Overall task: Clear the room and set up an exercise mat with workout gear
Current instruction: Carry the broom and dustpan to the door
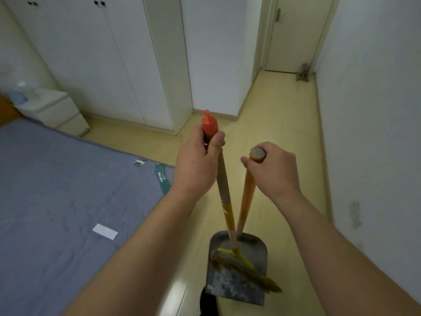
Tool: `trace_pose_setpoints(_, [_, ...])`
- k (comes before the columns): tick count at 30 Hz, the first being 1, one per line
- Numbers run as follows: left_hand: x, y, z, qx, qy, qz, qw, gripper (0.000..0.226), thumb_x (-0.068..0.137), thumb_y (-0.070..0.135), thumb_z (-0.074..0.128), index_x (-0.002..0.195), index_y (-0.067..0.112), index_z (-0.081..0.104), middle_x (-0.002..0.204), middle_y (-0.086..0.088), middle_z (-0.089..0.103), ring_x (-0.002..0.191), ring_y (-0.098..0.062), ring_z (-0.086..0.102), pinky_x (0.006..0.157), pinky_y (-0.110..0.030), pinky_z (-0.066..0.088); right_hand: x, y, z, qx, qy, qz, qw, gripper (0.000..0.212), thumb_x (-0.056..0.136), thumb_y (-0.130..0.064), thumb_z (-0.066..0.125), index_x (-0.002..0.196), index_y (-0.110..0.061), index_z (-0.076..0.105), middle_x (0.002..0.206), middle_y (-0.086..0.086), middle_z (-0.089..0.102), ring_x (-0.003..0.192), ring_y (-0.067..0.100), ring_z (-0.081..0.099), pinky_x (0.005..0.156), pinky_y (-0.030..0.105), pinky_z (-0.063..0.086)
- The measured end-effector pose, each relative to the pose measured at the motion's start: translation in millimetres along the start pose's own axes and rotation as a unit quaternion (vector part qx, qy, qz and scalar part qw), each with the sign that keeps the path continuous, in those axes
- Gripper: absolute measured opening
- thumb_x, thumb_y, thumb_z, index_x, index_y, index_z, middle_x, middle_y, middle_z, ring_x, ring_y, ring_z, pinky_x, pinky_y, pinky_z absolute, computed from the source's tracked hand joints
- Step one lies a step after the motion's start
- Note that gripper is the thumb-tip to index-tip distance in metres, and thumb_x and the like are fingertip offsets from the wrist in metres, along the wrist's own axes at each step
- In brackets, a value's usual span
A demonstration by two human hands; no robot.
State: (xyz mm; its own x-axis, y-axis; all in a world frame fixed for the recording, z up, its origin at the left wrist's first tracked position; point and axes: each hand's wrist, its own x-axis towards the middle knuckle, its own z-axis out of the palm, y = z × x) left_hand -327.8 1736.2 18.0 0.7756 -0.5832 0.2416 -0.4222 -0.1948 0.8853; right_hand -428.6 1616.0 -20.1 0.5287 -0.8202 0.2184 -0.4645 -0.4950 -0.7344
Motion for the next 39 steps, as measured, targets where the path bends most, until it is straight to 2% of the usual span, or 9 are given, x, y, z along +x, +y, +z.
trace_pose_setpoints(10, [162.7, -24.7, 60.5, 0.031, -0.088, 0.052, 0.994, 0.027, 0.098, 0.048, 0.053, 0.113, 0.027, 0.061, 0.092, 0.017, 0.063, 0.089, -0.001, 0.061, 0.077, -0.024, 0.05, 137.2, 22.3, 25.4, -0.038, 0.036, 0.069, 0.996, 0.033, 0.087, -0.038, 0.076, 0.113, -0.022, 0.067, 0.091, -0.011, 0.063, 0.075, 0.004, 0.058, 0.06, 0.01, 0.041])
trace_pose_setpoints(14, [224.5, -29.3, 100.4, 0.046, -0.102, 0.055, 0.992, 0.032, 0.097, 0.052, 0.052, 0.116, 0.027, 0.062, 0.094, 0.02, 0.062, 0.092, 0.001, 0.06, 0.076, -0.02, 0.047, 195.6, 39.9, 34.2, -0.035, 0.045, 0.086, 0.995, 0.034, 0.087, -0.038, 0.076, 0.115, -0.022, 0.067, 0.096, -0.008, 0.066, 0.084, 0.009, 0.063, 0.063, 0.011, 0.045])
trace_pose_setpoints(17, [268.5, -29.4, 132.4, 0.048, -0.103, 0.047, 0.992, 0.037, 0.096, 0.054, 0.051, 0.12, 0.028, 0.062, 0.099, 0.017, 0.066, 0.094, -0.002, 0.062, 0.082, -0.026, 0.052, 242.9, 58.3, 36.7, -0.028, 0.051, 0.085, 0.995, 0.035, 0.087, -0.039, 0.076, 0.115, -0.022, 0.067, 0.096, -0.009, 0.066, 0.085, 0.01, 0.063, 0.067, 0.014, 0.049])
trace_pose_setpoints(22, [344.4, -18.0, 192.4, 0.058, -0.093, 0.051, 0.993, 0.041, 0.095, 0.053, 0.051, 0.121, 0.024, 0.063, 0.099, 0.012, 0.068, 0.094, -0.009, 0.066, 0.088, -0.038, 0.057, 333.6, 92.9, 30.4, -0.016, 0.046, 0.073, 0.996, 0.034, 0.087, -0.039, 0.075, 0.116, -0.023, 0.066, 0.095, -0.011, 0.063, 0.085, 0.008, 0.061, 0.063, 0.008, 0.04])
trace_pose_setpoints(25, [388.0, -6.5, 226.6, 0.067, -0.097, 0.038, 0.992, 0.042, 0.095, 0.052, 0.052, 0.121, 0.022, 0.064, 0.099, 0.012, 0.068, 0.093, -0.009, 0.066, 0.089, -0.039, 0.057, 386.0, 110.3, 23.1, -0.007, 0.035, 0.078, 0.996, 0.035, 0.088, -0.038, 0.075, 0.118, -0.024, 0.065, 0.097, -0.011, 0.065, 0.084, 0.008, 0.061, 0.062, 0.007, 0.039])
trace_pose_setpoints(30, [456.8, -3.8, 281.4, 0.065, -0.057, 0.018, 0.996, 0.039, 0.096, 0.05, 0.053, 0.117, 0.022, 0.067, 0.104, 0.007, 0.066, 0.096, -0.013, 0.065, 0.091, -0.042, 0.056, 475.2, 136.0, 22.6, -0.006, 0.027, 0.075, 0.997, 0.036, 0.087, -0.038, 0.075, 0.118, -0.024, 0.065, 0.099, -0.009, 0.067, 0.084, 0.007, 0.061, 0.062, 0.007, 0.039])
trace_pose_setpoints(35, [541.4, -18.4, 327.2, 0.058, -0.066, 0.008, 0.996, 0.036, 0.095, 0.05, 0.055, 0.113, 0.021, 0.069, 0.103, 0.007, 0.066, 0.095, -0.014, 0.066, 0.091, -0.043, 0.056, 564.6, 162.5, 34.1, -0.018, 0.021, 0.08, 0.996, 0.033, 0.087, -0.039, 0.075, 0.116, -0.025, 0.065, 0.092, -0.014, 0.061, 0.073, 0.002, 0.055, 0.059, 0.005, 0.035])
trace_pose_setpoints(39, [624.2, -36.9, 367.8, 0.046, -0.085, 0.023, 0.995, 0.032, 0.094, 0.052, 0.054, 0.106, 0.025, 0.067, 0.1, 0.007, 0.066, 0.092, -0.014, 0.067, 0.089, -0.041, 0.057, 652.6, 183.2, 51.8, -0.036, 0.043, 0.09, 0.994, 0.036, 0.087, -0.041, 0.076, 0.117, -0.025, 0.065, 0.095, -0.013, 0.061, 0.084, 0.006, 0.059, 0.063, 0.007, 0.038])
